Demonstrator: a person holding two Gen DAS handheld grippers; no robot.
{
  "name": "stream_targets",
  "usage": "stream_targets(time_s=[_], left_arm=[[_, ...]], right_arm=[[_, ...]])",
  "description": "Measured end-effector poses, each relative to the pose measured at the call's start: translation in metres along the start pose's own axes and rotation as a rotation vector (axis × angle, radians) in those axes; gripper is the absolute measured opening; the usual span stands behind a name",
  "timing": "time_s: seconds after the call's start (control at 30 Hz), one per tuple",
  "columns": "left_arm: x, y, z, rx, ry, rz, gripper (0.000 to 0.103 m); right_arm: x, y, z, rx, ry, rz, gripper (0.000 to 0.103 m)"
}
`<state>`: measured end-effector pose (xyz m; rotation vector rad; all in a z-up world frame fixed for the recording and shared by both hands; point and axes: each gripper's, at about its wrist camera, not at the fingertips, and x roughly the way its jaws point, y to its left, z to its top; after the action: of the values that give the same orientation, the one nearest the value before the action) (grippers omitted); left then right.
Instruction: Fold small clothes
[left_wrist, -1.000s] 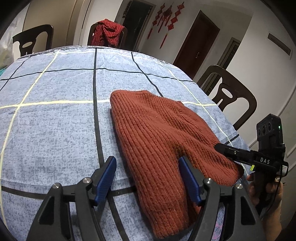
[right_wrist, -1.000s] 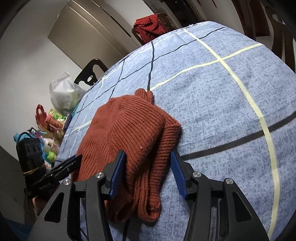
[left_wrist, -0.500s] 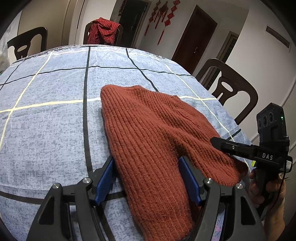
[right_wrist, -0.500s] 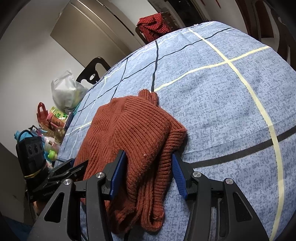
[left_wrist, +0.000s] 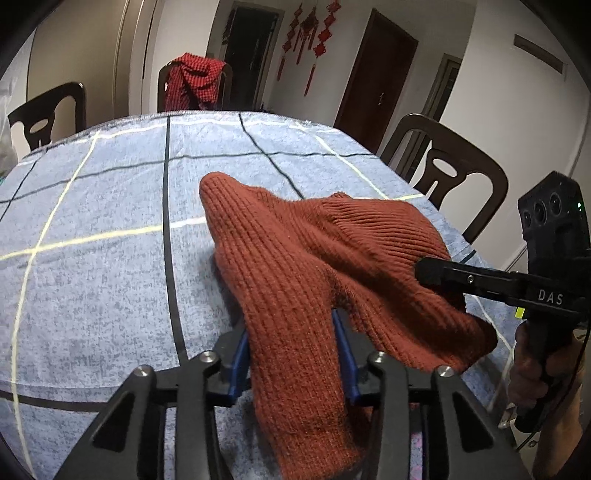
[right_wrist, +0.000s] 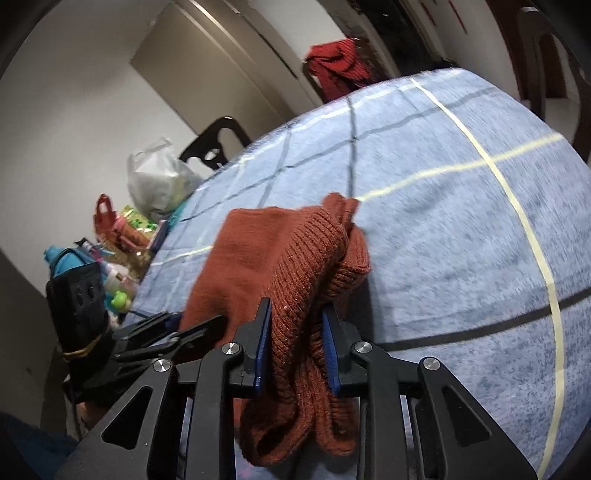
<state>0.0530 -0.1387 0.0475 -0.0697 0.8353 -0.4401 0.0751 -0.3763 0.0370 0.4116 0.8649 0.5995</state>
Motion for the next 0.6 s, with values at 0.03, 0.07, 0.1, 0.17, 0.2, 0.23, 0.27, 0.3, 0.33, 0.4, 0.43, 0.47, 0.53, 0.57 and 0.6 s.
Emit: stream_targets(time_s=[0.03,0.07,0.1,0.17,0.2,0.23,0.27,0.3,0.33,0.4,0.43,0.47,0.53,0.57,0.6], left_arm=[[-0.003,0.0,0.001,0.005,-0.004,-0.004,0.041],[-0.005,0.0,0.002,0.01,-0.007,-0.008,0.041],[-0.008,0.001,0.003,0.014,-0.012,-0.009,0.041],[-0.014,0.005,0.005,0.023,-0.026,0.008,0.04],[-0.017,0.008,0.006,0.021,-0.033,0.016,0.04],[-0.019,0.012,0.008,0.018,-0.038,0.023,0.04],[-0.022,0.015,0.009,0.016,-0.046,0.034,0.04],[-0.026,0.02,0.01,0.014,-0.054,0.048,0.04],[-0.03,0.025,0.012,0.012,-0.061,0.059,0.039],[-0.039,0.037,0.014,0.004,-0.078,0.083,0.039],[-0.042,0.043,0.015,0.001,-0.085,0.095,0.039],[-0.046,0.048,0.016,-0.003,-0.093,0.107,0.039],[-0.054,0.063,0.019,-0.011,-0.111,0.128,0.039],[-0.057,0.068,0.019,-0.012,-0.117,0.138,0.039],[-0.06,0.077,0.021,-0.013,-0.127,0.149,0.039]], right_arm=[[-0.001,0.004,0.001,-0.012,-0.002,0.005,0.025],[-0.001,0.009,0.003,-0.024,-0.004,0.011,0.025],[0.0,0.015,0.004,-0.036,-0.005,0.021,0.025],[0.004,0.022,0.008,-0.049,-0.002,0.038,0.025],[0.007,0.026,0.01,-0.057,0.002,0.046,0.025],[0.012,0.03,0.013,-0.067,0.007,0.051,0.025],[0.015,0.032,0.013,-0.072,0.011,0.056,0.025],[0.02,0.036,0.015,-0.077,0.017,0.068,0.025],[0.026,0.041,0.016,-0.085,0.023,0.081,0.025],[0.037,0.05,0.018,-0.101,0.034,0.102,0.025],[0.042,0.055,0.019,-0.109,0.038,0.114,0.025],[0.048,0.06,0.021,-0.115,0.042,0.129,0.025],[0.063,0.071,0.027,-0.123,0.052,0.168,0.025],[0.068,0.075,0.028,-0.125,0.054,0.179,0.025],[0.076,0.08,0.032,-0.13,0.056,0.195,0.025]])
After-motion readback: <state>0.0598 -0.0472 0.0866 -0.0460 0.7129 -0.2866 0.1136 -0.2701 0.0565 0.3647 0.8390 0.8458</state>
